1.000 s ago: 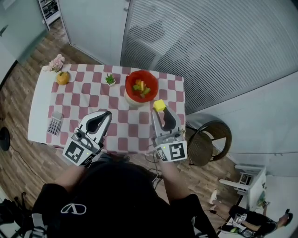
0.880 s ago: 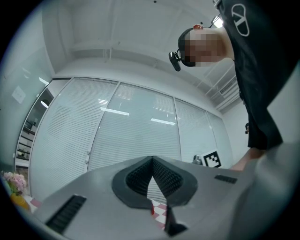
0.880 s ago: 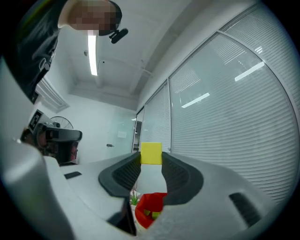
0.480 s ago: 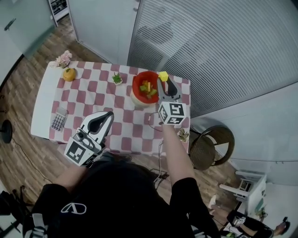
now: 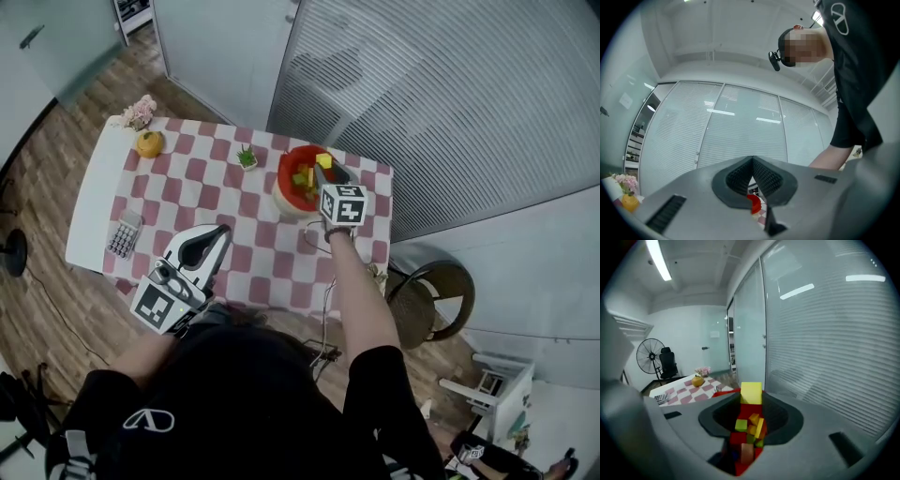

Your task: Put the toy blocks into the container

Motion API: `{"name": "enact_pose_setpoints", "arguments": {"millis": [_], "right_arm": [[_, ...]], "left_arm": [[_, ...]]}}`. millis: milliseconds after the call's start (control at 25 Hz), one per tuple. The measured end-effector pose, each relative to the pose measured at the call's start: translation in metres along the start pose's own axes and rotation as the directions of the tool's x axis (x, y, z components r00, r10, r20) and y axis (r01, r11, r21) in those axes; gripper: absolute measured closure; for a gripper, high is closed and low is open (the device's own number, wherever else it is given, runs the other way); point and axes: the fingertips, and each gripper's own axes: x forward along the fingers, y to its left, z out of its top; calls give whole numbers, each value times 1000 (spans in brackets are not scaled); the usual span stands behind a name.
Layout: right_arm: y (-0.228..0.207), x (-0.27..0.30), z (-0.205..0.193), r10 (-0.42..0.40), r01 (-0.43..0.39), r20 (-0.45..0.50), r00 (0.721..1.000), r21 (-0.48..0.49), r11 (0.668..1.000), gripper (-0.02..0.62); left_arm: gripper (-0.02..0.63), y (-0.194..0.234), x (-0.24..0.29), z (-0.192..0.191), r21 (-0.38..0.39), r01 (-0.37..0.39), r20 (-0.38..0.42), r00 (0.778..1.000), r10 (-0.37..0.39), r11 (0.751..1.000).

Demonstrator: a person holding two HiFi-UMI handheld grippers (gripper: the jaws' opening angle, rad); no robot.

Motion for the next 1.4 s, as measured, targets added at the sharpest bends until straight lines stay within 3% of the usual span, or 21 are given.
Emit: {"name": "enact_pose_setpoints", "arguments": {"millis": [80,200,360,440,640,760,880,1080,1240,1400], "right_arm": [[2,11,-21,21,-19,-123,992,20,1000,451],[4,17,-32,36,-33,-203,979,15,999,451],[5,19,-32,33,-33,-225,974,4,999,446],[7,19,-30,27,-28,-213,977,-1,1000,387],[8,14,-24,25,-25,-177,984,-3,1000,370],[10,-3,5,29,-29,-81,996,-1,1000,369],[18,-43,62,28,-24,94,995,-36,999,370],[49,-134,134,56,-16,356,933,-112,994,391],[76,-203,147,70,6,465,882,-159,987,408],[102,-253,139,69,40,546,835,-186,982,485]], "left_arm": [[600,0,-2,-3,0,3,-8,1000,-3,1000],[600,3,-9,-13,0,4,-41,999,-4,1000],[600,3,-5,-4,-4,-3,-10,1000,3,1000],[600,3,-9,-10,-2,2,-32,999,-3,1000],[600,2,-10,-12,-3,10,-36,999,-10,1000],[600,0,-10,-11,-1,15,-35,999,-15,1000],[600,-1,-5,1,1,19,-4,1000,-19,1000],[600,-2,-4,-7,3,40,-21,999,-40,999],[600,-6,2,-3,5,59,-13,998,-58,998],[600,-12,7,-2,0,85,-4,996,-85,996]]}}
